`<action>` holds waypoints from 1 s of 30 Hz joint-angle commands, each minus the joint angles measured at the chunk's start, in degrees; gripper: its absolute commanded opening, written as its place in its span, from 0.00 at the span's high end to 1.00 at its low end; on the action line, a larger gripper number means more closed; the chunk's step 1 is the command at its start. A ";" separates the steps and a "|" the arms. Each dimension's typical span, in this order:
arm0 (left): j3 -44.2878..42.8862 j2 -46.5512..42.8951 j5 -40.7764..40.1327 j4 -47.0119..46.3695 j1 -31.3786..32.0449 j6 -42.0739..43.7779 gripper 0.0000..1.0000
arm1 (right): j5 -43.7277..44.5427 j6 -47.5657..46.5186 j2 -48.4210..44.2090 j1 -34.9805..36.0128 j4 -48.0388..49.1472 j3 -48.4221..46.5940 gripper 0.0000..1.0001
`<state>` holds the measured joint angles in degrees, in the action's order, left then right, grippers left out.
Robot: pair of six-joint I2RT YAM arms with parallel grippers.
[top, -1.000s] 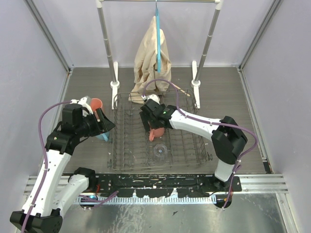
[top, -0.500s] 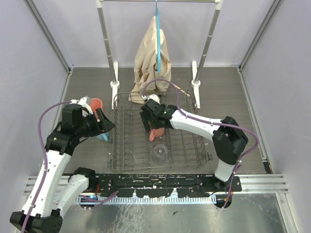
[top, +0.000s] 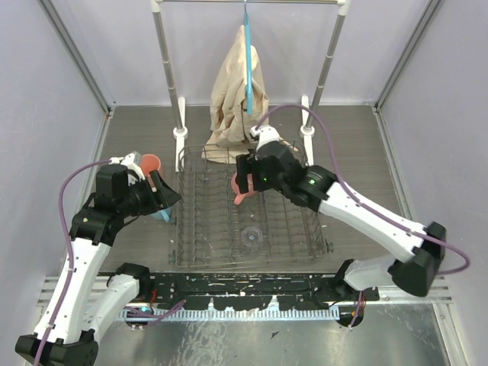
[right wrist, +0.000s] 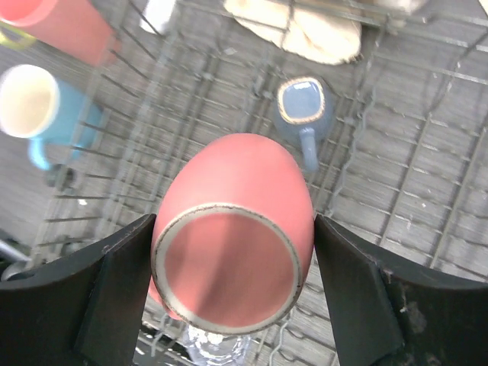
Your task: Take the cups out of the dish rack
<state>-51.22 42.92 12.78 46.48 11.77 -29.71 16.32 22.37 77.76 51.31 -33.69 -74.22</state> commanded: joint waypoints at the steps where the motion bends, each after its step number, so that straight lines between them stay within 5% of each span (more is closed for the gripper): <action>1: -0.78 -0.82 5.28 -4.51 0.01 -2.87 0.28 | -7.19 0.80 -9.24 0.02 12.08 3.32 0.99; 17: 12.17 -5.70 25.95 -45.84 0.01 -29.89 0.26 | -36.20 19.55 -24.70 -7.36 55.04 25.71 1.00; 23: 17.72 -8.34 28.49 -62.04 0.08 -40.27 0.22 | -40.50 26.85 -24.56 -9.45 68.49 30.67 1.00; 30: 19.38 -9.49 29.58 -68.47 1.96 -44.33 0.23 | -42.50 30.25 -21.64 -9.66 74.21 30.98 1.00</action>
<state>-33.21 34.33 39.97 -12.45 12.58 -69.28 -23.59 48.21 56.01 41.76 25.56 -41.85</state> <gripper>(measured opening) 0.780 0.836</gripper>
